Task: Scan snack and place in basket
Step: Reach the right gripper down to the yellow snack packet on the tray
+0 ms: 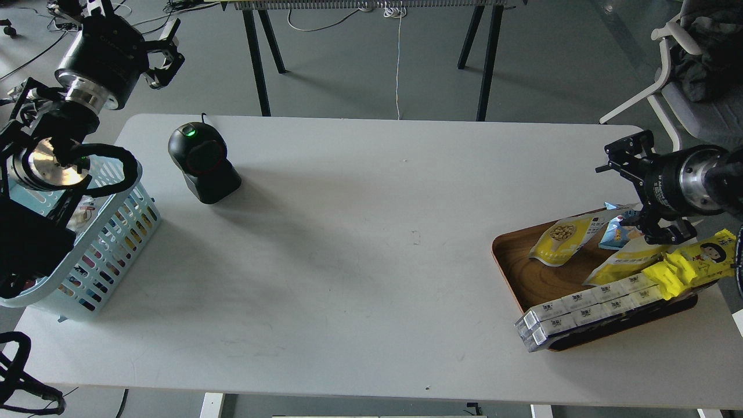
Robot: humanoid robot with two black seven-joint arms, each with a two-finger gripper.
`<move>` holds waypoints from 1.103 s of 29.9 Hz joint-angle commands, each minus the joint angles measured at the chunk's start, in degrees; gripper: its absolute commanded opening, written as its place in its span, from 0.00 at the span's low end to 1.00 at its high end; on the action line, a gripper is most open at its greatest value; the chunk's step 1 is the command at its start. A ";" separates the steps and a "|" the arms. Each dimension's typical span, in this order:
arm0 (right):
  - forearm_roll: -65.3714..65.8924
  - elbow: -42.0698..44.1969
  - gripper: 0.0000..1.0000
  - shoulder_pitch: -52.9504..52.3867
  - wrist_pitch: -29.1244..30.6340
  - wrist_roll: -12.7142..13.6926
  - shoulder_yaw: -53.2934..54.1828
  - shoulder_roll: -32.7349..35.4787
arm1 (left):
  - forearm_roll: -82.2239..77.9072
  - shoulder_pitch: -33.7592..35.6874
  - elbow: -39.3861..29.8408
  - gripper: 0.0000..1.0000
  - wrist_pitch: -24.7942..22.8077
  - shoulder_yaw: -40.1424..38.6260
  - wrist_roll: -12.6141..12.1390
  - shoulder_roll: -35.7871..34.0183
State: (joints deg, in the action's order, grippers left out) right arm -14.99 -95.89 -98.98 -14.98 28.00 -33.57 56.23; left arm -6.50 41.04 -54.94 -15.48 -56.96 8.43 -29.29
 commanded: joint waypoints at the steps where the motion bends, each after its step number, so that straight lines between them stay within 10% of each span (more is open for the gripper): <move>1: 0.05 0.09 0.63 5.54 -1.46 0.00 4.38 -0.24 | 0.00 0.01 -0.08 1.00 0.01 0.00 0.00 0.02; 16: -1.71 0.09 0.02 8.36 -4.71 0.00 6.67 -1.47 | 0.00 -0.17 -1.40 1.00 0.53 0.27 0.00 0.11; 33: -7.33 -0.61 0.00 2.84 -7.70 0.00 7.73 -1.73 | 0.00 -0.17 -1.66 1.00 0.54 0.18 0.00 0.02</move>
State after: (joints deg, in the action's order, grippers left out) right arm -21.60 -96.28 -93.80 -22.02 28.00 -25.26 54.90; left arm -6.50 40.88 -56.59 -14.87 -56.77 8.43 -29.24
